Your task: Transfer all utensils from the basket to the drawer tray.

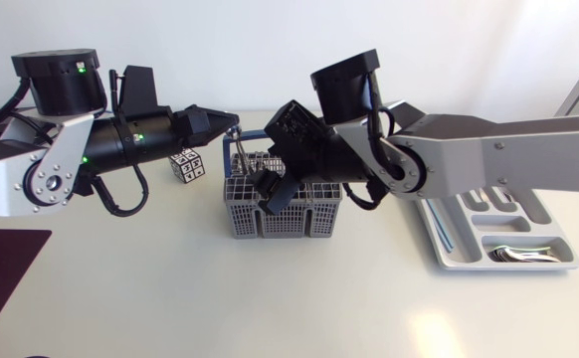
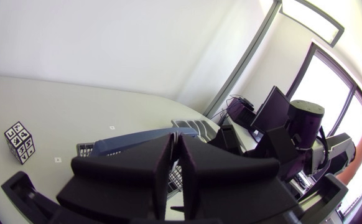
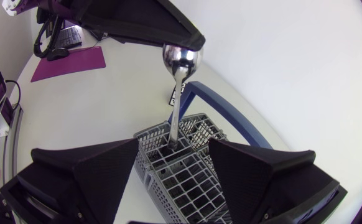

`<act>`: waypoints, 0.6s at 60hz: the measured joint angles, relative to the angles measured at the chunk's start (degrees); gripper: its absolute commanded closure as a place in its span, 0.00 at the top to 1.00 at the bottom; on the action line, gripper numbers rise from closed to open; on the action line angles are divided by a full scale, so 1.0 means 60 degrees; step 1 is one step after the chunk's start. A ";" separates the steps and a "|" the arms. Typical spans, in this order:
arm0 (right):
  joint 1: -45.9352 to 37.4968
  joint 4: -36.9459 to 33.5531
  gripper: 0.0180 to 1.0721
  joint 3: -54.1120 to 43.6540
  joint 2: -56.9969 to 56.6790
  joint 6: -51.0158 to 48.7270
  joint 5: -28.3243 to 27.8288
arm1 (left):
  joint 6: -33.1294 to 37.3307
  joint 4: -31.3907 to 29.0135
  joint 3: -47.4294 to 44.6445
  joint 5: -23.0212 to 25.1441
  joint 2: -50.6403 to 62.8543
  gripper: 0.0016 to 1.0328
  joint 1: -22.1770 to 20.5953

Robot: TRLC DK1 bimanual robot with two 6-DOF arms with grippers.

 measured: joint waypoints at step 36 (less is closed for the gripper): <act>0.0612 0.0481 0.43 0.0998 0.1002 0.0004 0.0590 | -0.0776 -0.0412 0.0029 0.1260 -0.0004 0.03 0.0470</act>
